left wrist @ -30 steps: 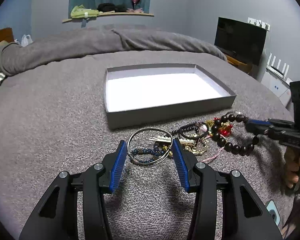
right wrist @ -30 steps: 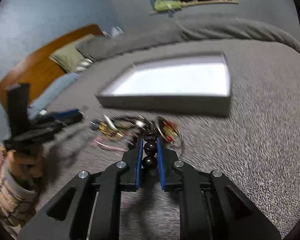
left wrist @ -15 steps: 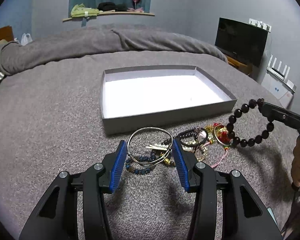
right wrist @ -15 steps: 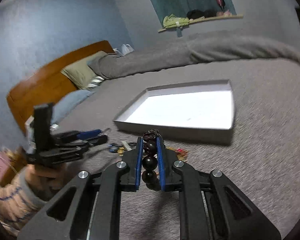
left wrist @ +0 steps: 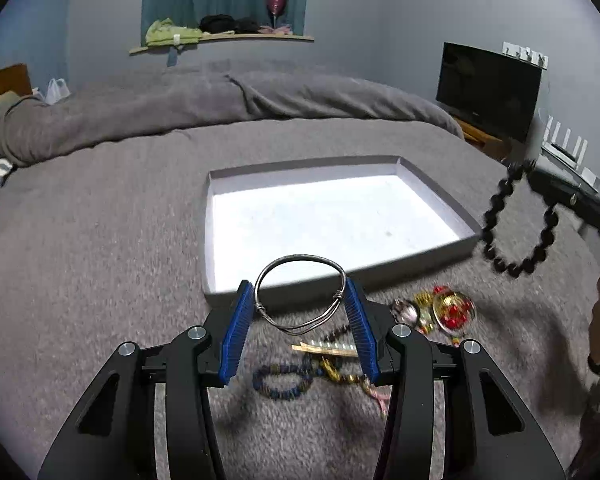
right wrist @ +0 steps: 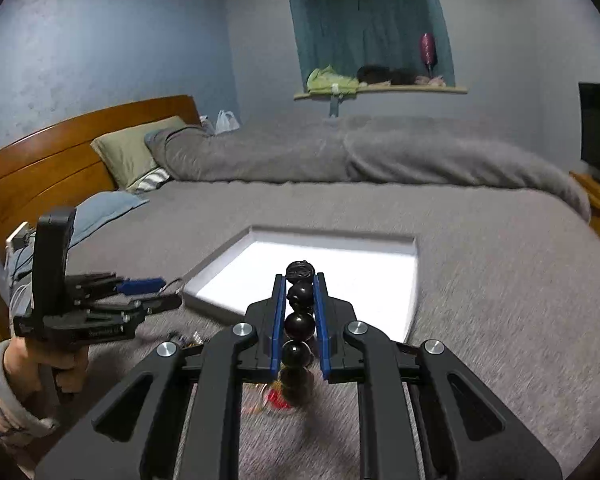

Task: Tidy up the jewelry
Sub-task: 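Carry the silver bangle with the left tool while the right tool carries the bead bracelet to the tray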

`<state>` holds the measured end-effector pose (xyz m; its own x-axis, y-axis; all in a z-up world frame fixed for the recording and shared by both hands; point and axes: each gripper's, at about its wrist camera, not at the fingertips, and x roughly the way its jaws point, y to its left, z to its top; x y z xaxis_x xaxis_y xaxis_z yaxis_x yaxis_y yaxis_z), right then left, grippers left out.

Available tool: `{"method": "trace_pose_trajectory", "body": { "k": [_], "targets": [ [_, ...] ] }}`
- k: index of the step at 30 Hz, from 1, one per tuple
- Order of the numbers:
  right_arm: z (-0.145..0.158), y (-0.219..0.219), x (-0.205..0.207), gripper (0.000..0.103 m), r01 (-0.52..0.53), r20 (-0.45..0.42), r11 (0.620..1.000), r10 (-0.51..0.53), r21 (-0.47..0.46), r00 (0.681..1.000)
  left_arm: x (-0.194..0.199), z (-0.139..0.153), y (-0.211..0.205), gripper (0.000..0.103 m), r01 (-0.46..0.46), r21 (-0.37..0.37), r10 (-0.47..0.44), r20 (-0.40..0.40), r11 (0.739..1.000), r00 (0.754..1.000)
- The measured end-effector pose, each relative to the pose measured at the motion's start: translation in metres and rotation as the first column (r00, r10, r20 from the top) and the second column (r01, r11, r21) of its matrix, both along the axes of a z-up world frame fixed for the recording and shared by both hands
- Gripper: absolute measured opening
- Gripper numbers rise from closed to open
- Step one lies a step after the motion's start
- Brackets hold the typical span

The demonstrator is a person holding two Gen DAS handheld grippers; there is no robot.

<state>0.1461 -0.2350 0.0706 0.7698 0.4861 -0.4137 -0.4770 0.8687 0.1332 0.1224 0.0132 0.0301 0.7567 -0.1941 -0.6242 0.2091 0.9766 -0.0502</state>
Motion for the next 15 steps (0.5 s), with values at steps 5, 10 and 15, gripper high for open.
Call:
{"method": "trace_pose_trajectory", "body": {
  "k": [5,10,15],
  "targets": [
    [0.013,0.001,0.016,0.014,0.029,0.047,1.0,-0.029,0.0,0.998,0.013,0.001,0.002,0.048,-0.029,-0.006,0.029,0.001,1.0,1.0],
    [0.012,0.006,0.028,0.014,0.033,0.066,0.999,-0.032,-0.011,0.997,0.025,0.005,0.004,0.048,-0.065,-0.014,0.065,0.019,0.998,0.998],
    [-0.005,0.01,0.046,0.014,0.041,0.039,0.999,-0.04,-0.033,0.998,0.039,-0.003,0.006,0.048,-0.098,-0.021,0.098,0.003,0.995,0.995]
  ]
}}
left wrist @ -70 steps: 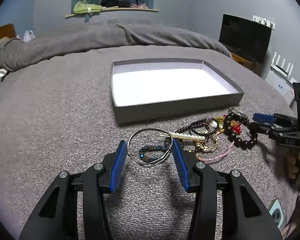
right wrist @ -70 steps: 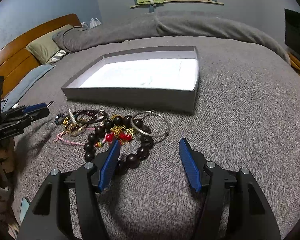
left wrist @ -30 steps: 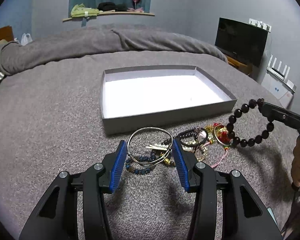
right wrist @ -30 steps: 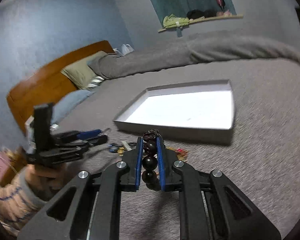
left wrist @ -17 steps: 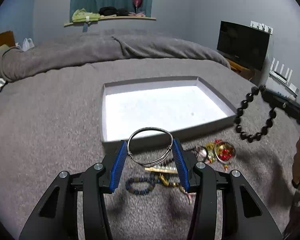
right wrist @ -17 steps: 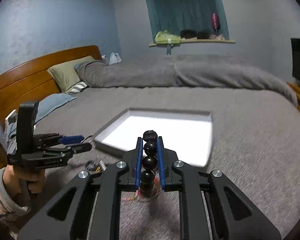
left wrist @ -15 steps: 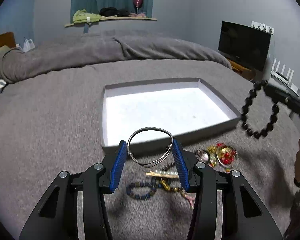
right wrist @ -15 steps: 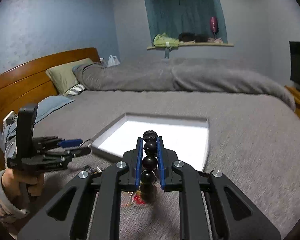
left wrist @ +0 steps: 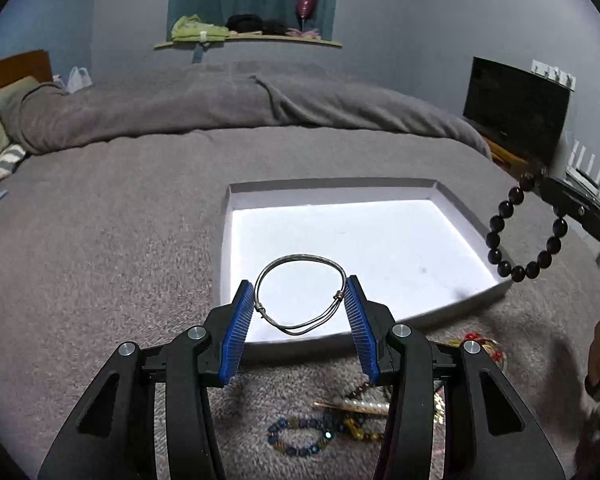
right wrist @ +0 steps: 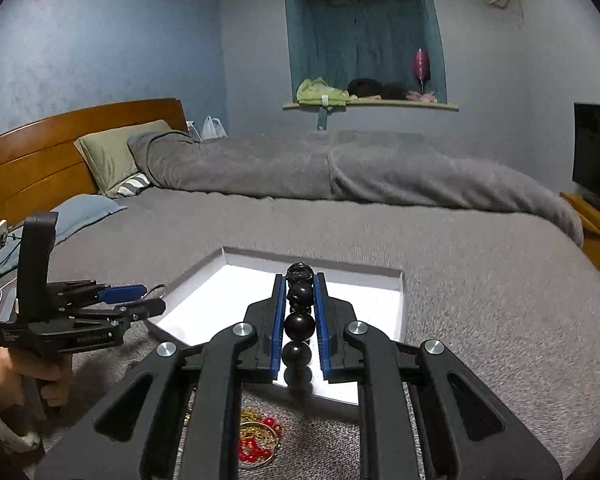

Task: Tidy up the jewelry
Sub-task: 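Carry the silver bangle with the left tool while the right tool carries the bead bracelet to the tray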

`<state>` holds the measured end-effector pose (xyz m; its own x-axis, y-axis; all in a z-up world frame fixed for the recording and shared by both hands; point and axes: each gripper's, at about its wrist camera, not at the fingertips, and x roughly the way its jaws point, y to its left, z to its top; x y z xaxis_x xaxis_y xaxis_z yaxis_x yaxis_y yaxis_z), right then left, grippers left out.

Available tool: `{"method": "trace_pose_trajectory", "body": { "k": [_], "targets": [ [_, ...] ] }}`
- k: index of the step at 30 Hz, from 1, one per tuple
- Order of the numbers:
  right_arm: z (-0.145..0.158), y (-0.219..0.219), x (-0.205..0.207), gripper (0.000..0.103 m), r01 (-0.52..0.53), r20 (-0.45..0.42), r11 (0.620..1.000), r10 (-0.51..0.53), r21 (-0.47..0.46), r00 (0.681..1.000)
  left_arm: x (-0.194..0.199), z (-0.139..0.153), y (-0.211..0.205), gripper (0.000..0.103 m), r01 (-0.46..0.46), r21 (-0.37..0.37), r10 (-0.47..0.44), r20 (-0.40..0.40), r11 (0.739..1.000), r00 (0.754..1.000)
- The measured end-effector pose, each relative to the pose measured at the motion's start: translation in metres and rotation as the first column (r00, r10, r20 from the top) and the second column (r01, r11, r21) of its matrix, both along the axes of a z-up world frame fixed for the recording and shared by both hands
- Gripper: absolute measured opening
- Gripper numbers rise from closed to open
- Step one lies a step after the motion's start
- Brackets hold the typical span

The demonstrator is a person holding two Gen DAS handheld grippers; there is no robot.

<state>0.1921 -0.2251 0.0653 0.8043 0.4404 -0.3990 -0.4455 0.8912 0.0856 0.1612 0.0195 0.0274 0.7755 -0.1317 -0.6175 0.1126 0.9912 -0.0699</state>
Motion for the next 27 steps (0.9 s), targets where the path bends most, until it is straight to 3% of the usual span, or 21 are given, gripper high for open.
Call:
{"method": "trace_pose_trajectory", "body": {
  "k": [7,12,17,23,26,27],
  "targets": [
    [-0.01,0.003,0.009,0.014,-0.001,-0.021,1.0,0.001,0.011,1.0,0.01,-0.006,-0.005,0.048,-0.01,0.016,0.01,0.011,1.0,1.0],
    [-0.029,0.0,0.025,0.014,0.031,-0.073,0.999,-0.032,-0.011,0.997,0.023,-0.023,-0.008,0.049,0.0,0.046,0.002,-0.048,0.999,0.999],
    [-0.048,-0.004,0.039,0.014,0.069,-0.131,0.997,-0.074,-0.041,0.989,0.033,-0.033,-0.003,0.049,0.008,0.03,-0.005,-0.106,1.0,0.994],
    [-0.064,-0.002,0.047,0.014,0.069,-0.189,0.994,-0.084,-0.085,0.978,0.037,-0.037,0.001,0.057,0.019,0.042,-0.013,-0.142,0.999,0.99],
    [-0.067,-0.002,0.048,0.018,0.072,-0.196,0.994,-0.087,-0.086,0.977,0.038,-0.037,0.001,0.058,0.021,0.041,-0.015,-0.146,0.999,0.989],
    [-0.067,-0.003,0.049,0.025,0.074,-0.199,0.994,-0.089,-0.081,0.976,0.038,-0.037,0.001,0.058,0.021,0.042,-0.014,-0.149,0.999,0.989]
  ]
}}
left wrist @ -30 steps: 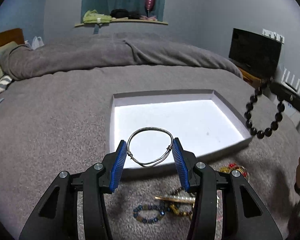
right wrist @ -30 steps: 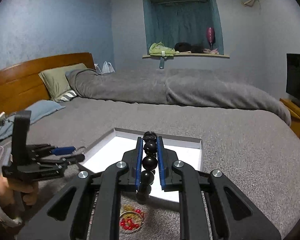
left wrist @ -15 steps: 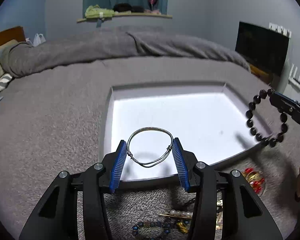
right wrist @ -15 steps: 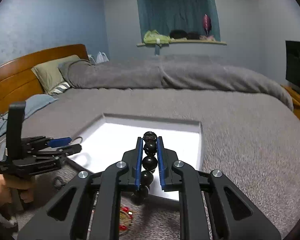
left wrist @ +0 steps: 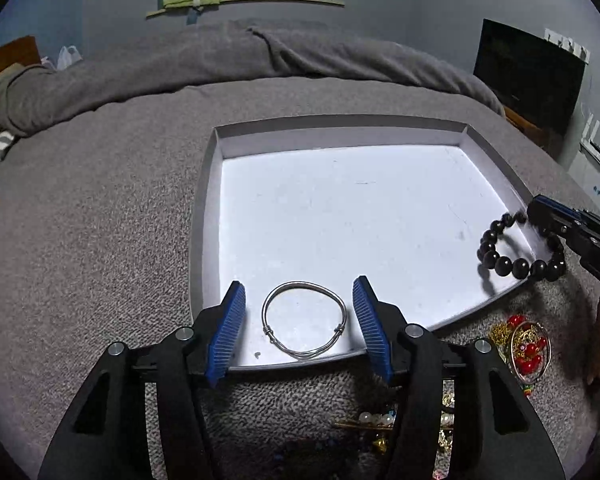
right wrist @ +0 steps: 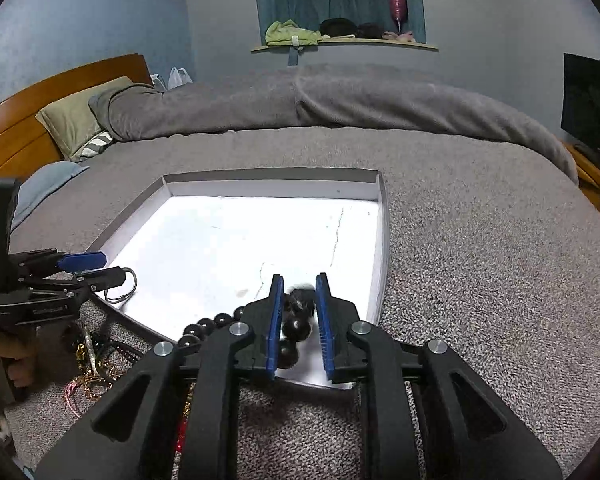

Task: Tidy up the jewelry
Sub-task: 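Carry the silver bangle with the left tool while the right tool carries the bead bracelet to the tray, then open both tools to release the bangle and bead bracelet in the tray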

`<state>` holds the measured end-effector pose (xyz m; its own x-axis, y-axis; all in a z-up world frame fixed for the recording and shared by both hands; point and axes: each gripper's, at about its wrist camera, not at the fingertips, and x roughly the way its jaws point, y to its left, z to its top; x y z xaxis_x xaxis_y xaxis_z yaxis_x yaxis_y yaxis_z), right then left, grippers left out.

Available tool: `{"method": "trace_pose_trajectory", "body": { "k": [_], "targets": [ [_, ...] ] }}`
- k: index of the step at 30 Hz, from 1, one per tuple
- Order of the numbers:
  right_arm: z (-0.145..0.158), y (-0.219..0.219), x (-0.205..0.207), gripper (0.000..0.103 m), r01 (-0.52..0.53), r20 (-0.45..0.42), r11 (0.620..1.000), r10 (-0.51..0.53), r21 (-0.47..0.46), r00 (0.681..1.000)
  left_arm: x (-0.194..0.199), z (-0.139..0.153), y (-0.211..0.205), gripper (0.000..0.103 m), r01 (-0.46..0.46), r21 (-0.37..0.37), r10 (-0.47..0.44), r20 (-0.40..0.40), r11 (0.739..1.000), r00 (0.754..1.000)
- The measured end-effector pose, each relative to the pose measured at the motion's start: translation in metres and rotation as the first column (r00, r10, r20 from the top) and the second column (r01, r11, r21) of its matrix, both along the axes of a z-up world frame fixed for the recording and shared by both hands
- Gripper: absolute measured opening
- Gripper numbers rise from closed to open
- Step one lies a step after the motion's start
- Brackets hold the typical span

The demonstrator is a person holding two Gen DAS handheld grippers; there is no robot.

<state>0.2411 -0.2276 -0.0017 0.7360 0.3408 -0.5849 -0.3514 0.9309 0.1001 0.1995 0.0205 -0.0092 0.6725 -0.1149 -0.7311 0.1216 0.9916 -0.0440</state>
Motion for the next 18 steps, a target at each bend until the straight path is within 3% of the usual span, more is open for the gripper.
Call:
{"method": "trace_pose_trajectory", "body": {
  "k": [6,14,18],
  "targets": [
    [0.006,-0.012,-0.005,0.044,0.043,0.034,0.997,-0.045,0.057,0.998,-0.005,0.001,-0.005,0.057,0.02,0.019,-0.02,-0.015,1.0,1.0],
    [0.003,-0.008,-0.028,0.047,-0.006,0.036,0.999,0.005,0.039,0.999,-0.024,0.018,-0.005,0.059,0.029,0.032,-0.032,0.076,0.999,0.997],
    [0.006,-0.009,-0.041,0.05,-0.011,0.039,0.999,0.009,0.045,0.999,-0.039,0.028,-0.007,0.077,0.026,0.038,-0.03,0.126,0.999,0.992]
  ]
}}
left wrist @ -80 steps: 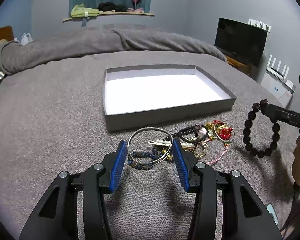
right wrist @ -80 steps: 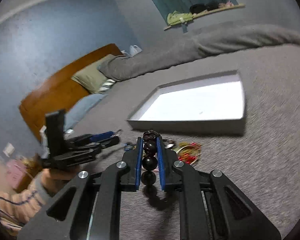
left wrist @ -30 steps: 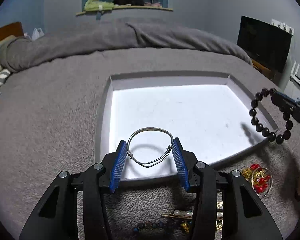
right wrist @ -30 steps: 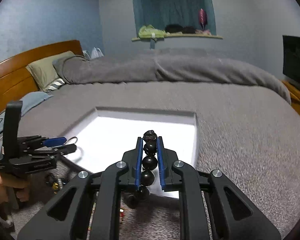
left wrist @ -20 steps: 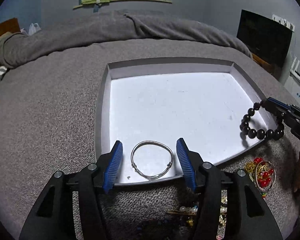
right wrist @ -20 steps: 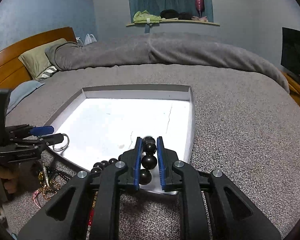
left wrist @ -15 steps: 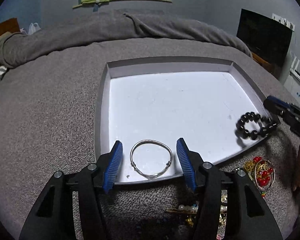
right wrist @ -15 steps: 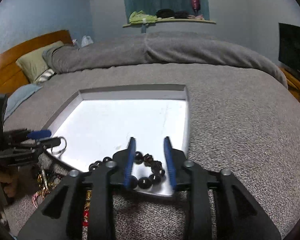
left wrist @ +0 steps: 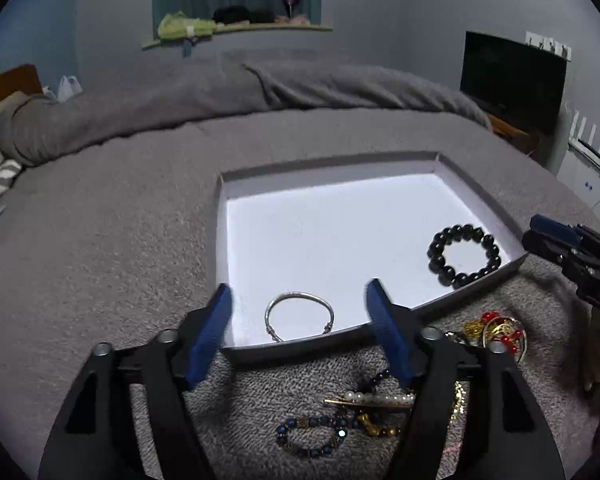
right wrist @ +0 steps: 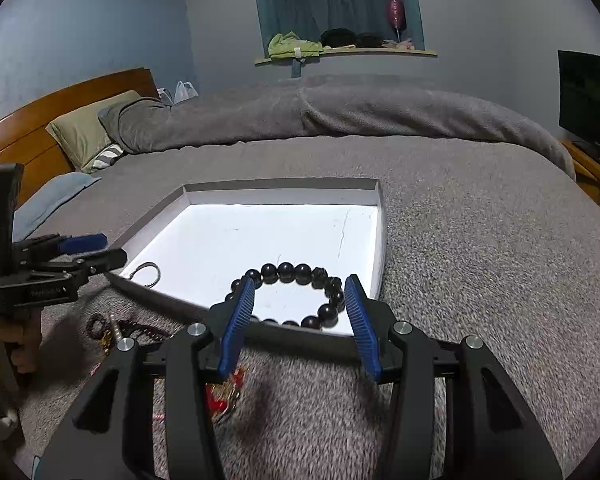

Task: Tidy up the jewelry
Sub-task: 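Open both tools to release the bangle and bead bracelet in the tray, then move the left tool to the pearl hairpin and close on it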

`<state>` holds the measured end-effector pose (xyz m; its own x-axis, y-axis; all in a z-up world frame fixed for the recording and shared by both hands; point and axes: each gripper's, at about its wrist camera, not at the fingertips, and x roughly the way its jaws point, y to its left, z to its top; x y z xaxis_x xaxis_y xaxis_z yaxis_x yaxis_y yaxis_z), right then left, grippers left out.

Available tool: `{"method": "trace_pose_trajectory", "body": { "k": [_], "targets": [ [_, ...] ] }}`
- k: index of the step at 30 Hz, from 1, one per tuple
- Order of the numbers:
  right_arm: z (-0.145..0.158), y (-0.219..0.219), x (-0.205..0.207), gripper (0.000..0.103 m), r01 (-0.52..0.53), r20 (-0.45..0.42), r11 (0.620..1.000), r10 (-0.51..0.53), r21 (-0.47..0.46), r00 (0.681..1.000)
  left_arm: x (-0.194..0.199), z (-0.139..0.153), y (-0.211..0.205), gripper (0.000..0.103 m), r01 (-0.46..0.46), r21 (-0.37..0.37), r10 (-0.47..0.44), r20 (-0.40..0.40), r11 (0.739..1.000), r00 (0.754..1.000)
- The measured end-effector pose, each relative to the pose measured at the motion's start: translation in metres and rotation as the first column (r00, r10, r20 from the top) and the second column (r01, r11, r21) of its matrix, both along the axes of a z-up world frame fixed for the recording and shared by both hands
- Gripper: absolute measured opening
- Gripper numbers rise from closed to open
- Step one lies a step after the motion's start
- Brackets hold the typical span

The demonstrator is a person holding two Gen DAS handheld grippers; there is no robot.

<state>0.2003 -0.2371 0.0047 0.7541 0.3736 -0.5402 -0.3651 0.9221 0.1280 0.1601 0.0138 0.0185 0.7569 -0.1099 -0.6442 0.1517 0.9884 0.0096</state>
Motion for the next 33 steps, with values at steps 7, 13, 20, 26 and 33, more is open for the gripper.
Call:
{"method": "trace_pose_trajectory", "body": {
  "k": [7,13,20,26,33],
  "targets": [
    [0.0,0.002,-0.022,0.051,-0.042,-0.022,0.999,0.042,0.003,0.999,-0.03,-0.005,-0.003,0.078,0.049,0.035,-0.049,0.0,0.998,0.999],
    [-0.007,0.008,-0.031,0.051,-0.058,-0.055,0.998,0.057,-0.004,0.997,-0.04,-0.023,0.0,0.078,0.086,0.035,-0.084,-0.06,0.996,0.995],
    [-0.013,0.009,-0.045,0.051,-0.075,-0.075,0.997,0.075,-0.006,0.994,-0.035,-0.026,-0.001,0.078,0.129,0.0,-0.129,-0.077,0.992,0.989],
    [-0.016,0.014,-0.045,0.051,-0.087,-0.084,0.996,0.086,-0.009,0.993,-0.024,-0.037,-0.004,0.078,0.158,-0.03,-0.161,-0.13,0.987,0.978],
    [-0.02,0.017,-0.044,0.052,-0.09,-0.092,0.996,0.088,-0.01,0.992,-0.013,-0.044,-0.004,0.072,0.175,-0.091,-0.189,-0.169,0.98,0.967]
  ]
}}
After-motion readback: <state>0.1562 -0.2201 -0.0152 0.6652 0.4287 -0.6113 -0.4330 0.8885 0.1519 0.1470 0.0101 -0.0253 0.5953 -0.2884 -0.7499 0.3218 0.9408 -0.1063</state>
